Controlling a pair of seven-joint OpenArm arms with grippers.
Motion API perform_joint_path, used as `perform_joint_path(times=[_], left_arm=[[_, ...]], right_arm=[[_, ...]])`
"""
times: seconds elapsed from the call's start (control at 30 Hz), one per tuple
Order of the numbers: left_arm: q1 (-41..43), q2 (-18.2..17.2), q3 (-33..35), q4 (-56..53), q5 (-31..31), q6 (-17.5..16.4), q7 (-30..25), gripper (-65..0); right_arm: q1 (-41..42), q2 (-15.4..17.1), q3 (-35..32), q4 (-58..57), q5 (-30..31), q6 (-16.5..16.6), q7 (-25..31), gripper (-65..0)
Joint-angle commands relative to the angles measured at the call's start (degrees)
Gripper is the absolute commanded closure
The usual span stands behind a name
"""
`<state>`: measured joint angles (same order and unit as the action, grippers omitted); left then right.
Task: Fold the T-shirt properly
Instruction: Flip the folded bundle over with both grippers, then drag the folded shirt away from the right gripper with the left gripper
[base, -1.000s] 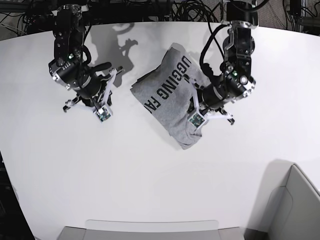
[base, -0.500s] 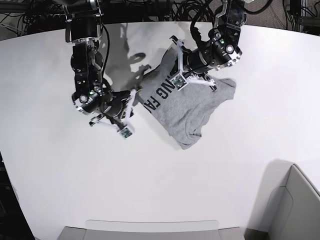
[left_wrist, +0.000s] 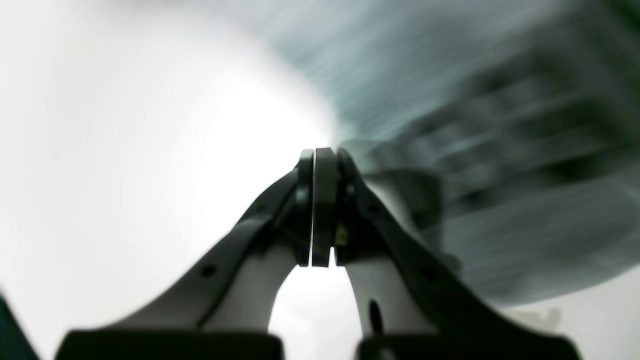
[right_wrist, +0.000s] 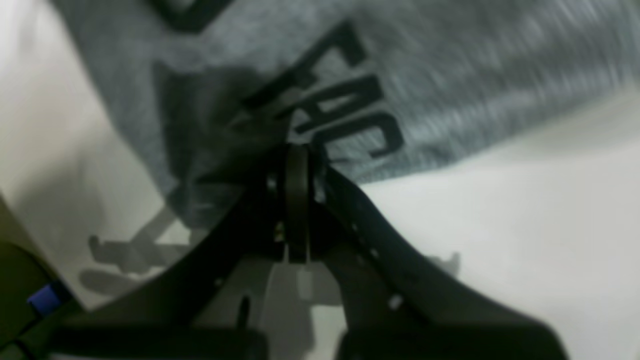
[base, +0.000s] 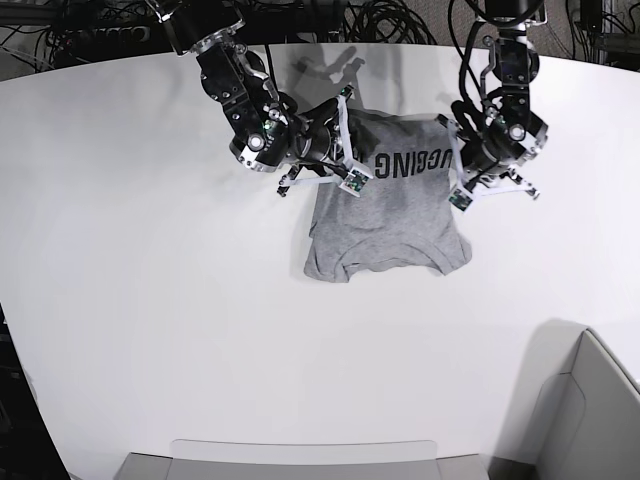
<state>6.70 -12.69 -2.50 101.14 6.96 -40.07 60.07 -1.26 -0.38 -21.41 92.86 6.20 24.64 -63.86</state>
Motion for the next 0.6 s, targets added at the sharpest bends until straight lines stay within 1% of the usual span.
perform_joint_path(times=[0.0,0.07,0.13,0.2,0.27,0.37,0.43,0.5,0.57], left_arm=[[-1.2,-0.1,-1.1,2.0,-0.9,0.1,-1.0,0.0],[-1.1,0.8,-2.6,3.8,-0.9,0.1,-1.0,0.0],[-0.9,2.5,-3.6,6.3,-0.9,0.1,-1.0,0.0],[-0.8,5.8,-5.1,9.8,-0.9,0.1,-1.0,0.0],[-0.8,10.2,-5.8,12.3,-0.9,0.1,-1.0,0.0],[-0.7,15.6,-5.2,12.8,-0.9,0.1,-1.5,0.0],[-0.1,18.6,-3.9,12.2,-0.9,0.1,-1.7,0.0],[0.6,20.2,-3.3,12.1,-0.9,0.1,-3.9,0.0],[1.3,21.2,-2.2,12.0,-0.9,0.1,-8.0,0.0]], right_arm=[[0.5,-0.2,0.2,2.9,0.6,0.2,0.9,0.0],[-0.8,0.3,1.1,7.4,0.4,0.1,0.8,0.0],[-2.8,1.0,4.9,12.2,0.3,0.1,0.8,0.0],[-5.0,1.4,10.3,17.4,0.4,0.1,0.8,0.0],[-6.7,1.4,17.5,21.2,0.4,0.1,0.8,0.0],[-7.5,1.2,27.3,23.0,0.5,0.2,0.8,0.0],[-7.5,1.4,32.4,23.0,0.5,0.5,0.8,0.0],[-7.6,1.4,35.8,23.0,0.5,0.7,0.8,0.0],[-8.4,1.5,38.2,23.0,0.5,0.7,0.8,0.0]])
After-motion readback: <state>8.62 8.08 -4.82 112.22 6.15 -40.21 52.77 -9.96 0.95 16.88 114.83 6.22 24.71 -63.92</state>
